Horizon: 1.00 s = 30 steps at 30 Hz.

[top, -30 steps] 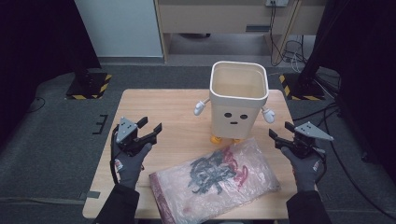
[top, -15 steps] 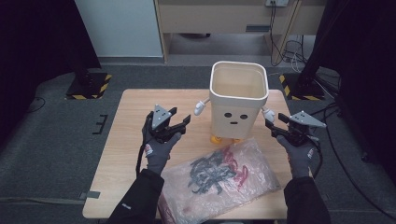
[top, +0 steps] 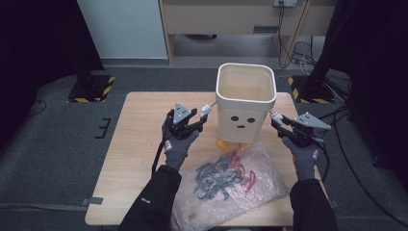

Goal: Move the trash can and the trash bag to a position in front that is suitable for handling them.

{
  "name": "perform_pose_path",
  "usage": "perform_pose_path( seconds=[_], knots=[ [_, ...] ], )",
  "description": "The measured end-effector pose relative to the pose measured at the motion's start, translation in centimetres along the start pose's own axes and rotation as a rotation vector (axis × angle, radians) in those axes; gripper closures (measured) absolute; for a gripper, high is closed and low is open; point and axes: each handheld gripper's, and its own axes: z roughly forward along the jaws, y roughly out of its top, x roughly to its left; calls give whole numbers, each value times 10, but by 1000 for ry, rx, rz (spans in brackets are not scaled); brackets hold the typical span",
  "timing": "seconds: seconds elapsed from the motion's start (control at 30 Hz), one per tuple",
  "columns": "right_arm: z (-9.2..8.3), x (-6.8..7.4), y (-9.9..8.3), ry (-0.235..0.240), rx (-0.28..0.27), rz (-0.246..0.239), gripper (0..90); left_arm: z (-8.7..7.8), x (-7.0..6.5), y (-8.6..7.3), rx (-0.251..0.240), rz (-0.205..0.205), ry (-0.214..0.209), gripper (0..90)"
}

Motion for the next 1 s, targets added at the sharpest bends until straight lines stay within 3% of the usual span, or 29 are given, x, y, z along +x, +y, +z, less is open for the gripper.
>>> perform_pose_path(
  seconds=[0.2,0.37,0.57,0.63,0.83,1.0],
  knots=[
    [0,-1,1,8,3,3,586,4,-4,4,-21,18,-28,547],
    [1,0,1,5,2,20,590,7,-6,10,-10,19,-4,668],
    [1,3,4,-4,8,14,595,1,-9,17,8,44,21,681],
    [1,5,6,-7,11,4,601,1,-7,18,2,57,9,682],
    [9,19,11,16,5,-16,627,-14,2,18,13,53,31,682],
    [15,32,13,49,1,-23,629,-36,13,14,3,40,44,682]
  ],
)
